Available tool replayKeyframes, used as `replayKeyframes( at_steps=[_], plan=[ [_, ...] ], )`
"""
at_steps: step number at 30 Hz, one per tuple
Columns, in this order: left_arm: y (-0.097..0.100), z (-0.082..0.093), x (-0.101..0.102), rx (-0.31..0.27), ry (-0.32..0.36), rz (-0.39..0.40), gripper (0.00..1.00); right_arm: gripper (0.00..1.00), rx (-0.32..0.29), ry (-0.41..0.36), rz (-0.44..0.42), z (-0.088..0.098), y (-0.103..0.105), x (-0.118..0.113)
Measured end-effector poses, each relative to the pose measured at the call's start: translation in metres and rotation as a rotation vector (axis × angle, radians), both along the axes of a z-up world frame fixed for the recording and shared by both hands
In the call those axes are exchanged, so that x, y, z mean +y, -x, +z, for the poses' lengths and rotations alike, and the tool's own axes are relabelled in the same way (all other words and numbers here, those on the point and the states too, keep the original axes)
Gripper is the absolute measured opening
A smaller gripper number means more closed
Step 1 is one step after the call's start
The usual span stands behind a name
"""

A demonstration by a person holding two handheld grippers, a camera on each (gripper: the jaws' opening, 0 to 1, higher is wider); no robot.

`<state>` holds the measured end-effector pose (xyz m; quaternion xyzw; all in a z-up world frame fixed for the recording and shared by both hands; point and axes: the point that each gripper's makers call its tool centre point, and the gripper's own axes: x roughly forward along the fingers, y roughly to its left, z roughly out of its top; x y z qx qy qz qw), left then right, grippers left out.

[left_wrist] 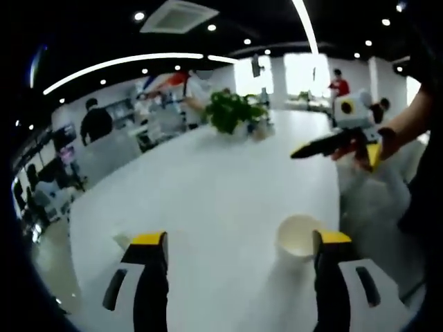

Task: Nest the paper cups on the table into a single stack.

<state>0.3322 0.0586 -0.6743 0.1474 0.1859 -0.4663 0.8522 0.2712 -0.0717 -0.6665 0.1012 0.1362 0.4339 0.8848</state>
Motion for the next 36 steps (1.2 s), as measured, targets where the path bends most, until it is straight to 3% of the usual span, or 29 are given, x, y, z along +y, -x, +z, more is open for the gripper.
replayKeyframes(
  at_steps=[2,4,9,17,23,36],
  plan=[
    [-0.002,0.002,0.001,-0.013,0.004,0.008,0.92,1.0,0.003,0.0,-0.001,0.0,0.0,0.0],
    [-0.005,0.004,0.003,-0.04,0.002,0.023,1.0,1.0,0.003,-0.001,0.0,0.0,0.001,0.0],
    [-0.007,0.008,0.005,-0.068,0.017,0.03,1.0,1.0,0.005,0.001,0.007,-0.001,0.003,0.003],
    [-0.016,0.008,0.014,-0.03,0.053,0.078,1.0,1.0,-0.011,0.002,0.002,0.004,-0.003,0.006],
    [-0.043,0.011,0.033,-0.042,0.089,0.161,1.0,1.0,-0.044,0.025,0.006,0.009,-0.011,0.01],
    [-0.112,-0.01,0.054,-0.044,0.064,0.27,1.0,1.0,-0.013,0.01,-0.011,0.007,-0.031,-0.005]
  ],
)
